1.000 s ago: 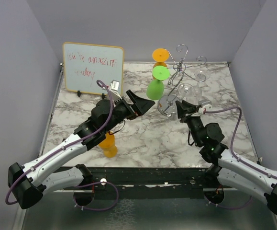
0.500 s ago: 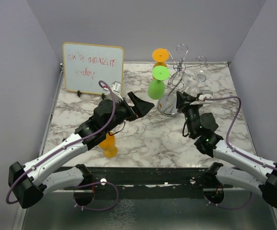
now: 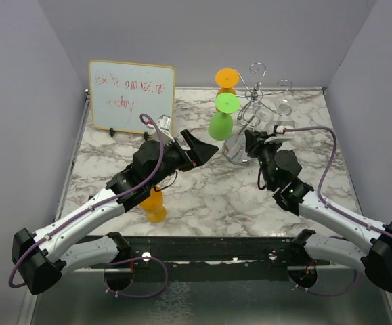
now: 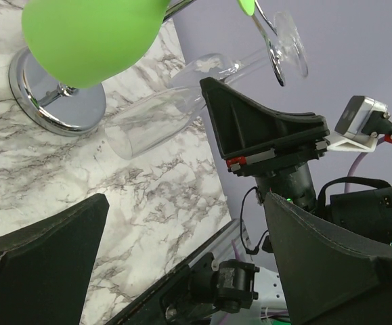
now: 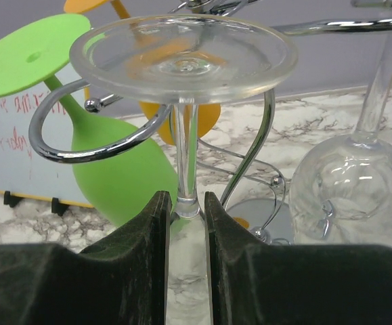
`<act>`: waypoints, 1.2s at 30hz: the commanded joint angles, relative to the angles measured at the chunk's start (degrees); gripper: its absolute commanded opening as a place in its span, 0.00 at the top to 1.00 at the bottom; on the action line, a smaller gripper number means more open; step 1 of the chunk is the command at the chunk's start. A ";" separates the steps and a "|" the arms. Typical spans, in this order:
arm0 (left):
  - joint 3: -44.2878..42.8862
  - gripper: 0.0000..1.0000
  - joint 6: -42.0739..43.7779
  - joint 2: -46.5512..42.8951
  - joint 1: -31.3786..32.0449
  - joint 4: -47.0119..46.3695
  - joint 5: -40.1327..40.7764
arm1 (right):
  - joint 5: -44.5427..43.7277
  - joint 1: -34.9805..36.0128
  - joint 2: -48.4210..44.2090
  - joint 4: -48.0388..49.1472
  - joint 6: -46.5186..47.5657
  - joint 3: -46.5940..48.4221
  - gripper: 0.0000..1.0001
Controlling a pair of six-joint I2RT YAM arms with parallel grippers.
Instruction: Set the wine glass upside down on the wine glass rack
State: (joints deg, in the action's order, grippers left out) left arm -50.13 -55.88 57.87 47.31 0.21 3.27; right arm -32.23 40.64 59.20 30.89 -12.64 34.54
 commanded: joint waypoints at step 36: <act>-1.54 0.02 4.50 1.12 -0.18 1.03 -0.31 | 19.35 -2.23 -5.73 4.21 8.85 -4.44 0.99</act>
State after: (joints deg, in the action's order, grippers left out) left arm -50.13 -55.75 58.52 47.31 0.21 3.27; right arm -11.88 38.52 55.55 31.00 -4.84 31.62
